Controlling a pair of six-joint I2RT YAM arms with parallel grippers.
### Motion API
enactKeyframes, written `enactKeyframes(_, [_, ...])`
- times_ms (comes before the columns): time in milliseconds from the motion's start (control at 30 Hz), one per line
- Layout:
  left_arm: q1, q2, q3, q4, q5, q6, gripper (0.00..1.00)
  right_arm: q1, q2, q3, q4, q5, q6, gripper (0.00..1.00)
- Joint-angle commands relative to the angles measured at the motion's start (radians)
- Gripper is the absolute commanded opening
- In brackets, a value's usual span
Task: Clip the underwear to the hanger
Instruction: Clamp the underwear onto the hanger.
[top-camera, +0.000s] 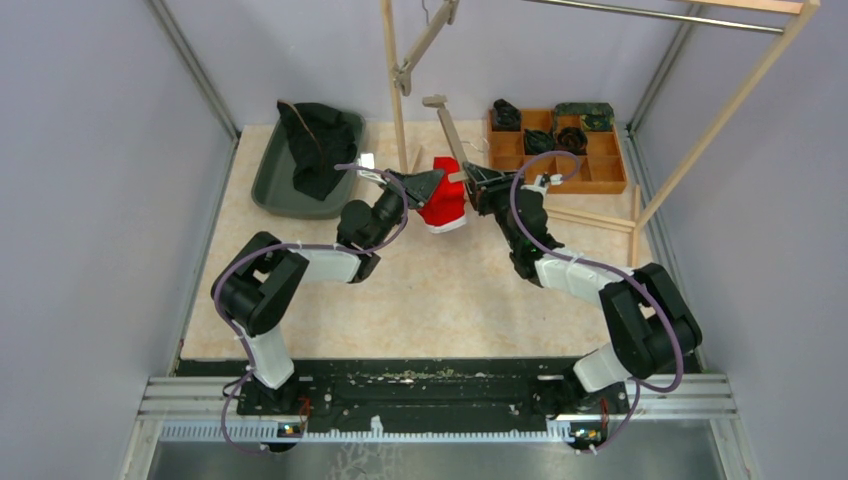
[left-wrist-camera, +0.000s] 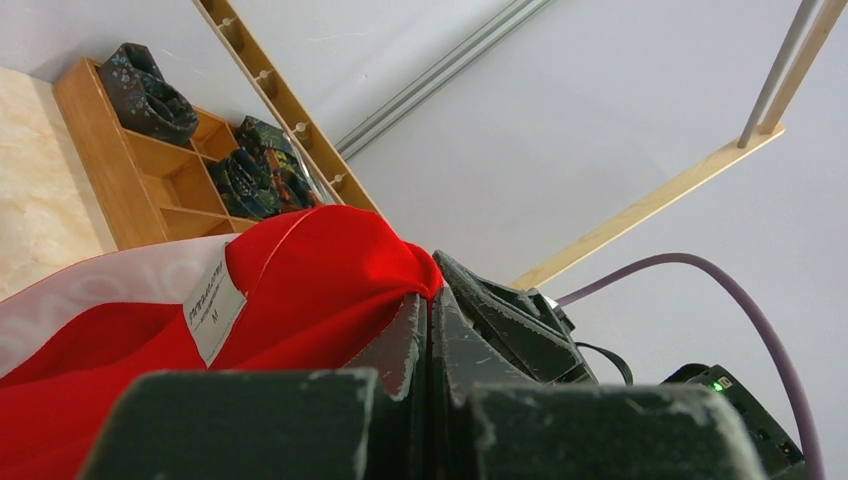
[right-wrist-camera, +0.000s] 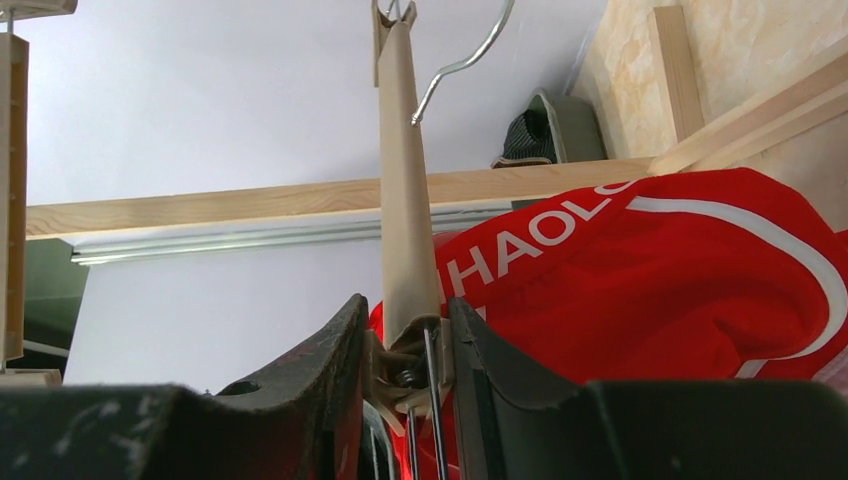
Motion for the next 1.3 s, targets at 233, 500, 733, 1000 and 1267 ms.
enactKeyframes(233, [-0.011, 0.009, -0.03, 0.082, 0.008, -0.003, 0.0, 0.0, -0.026, 0.009, 0.088, -0.025, -0.007, 0.57])
enactKeyframes(500, [-0.015, 0.067, -0.092, 0.134, 0.043, -0.041, 0.0, -0.035, -0.085, -0.091, 0.079, -0.049, -0.019, 0.67])
enactKeyframes(733, [-0.03, 0.154, -0.164, 0.221, 0.09, -0.125, 0.0, -0.074, -0.194, -0.211, 0.003, -0.072, -0.091, 0.72])
enactKeyframes(1000, [-0.076, 0.204, -0.229, 0.312, 0.139, -0.177, 0.0, -0.123, -0.47, -0.308, -0.293, 0.041, -0.289, 0.83])
enactKeyframes(1267, [-0.154, 0.226, -0.282, 0.301, 0.195, -0.208, 0.0, -0.136, -0.581, -0.247, -0.544, 0.144, -0.624, 0.84])
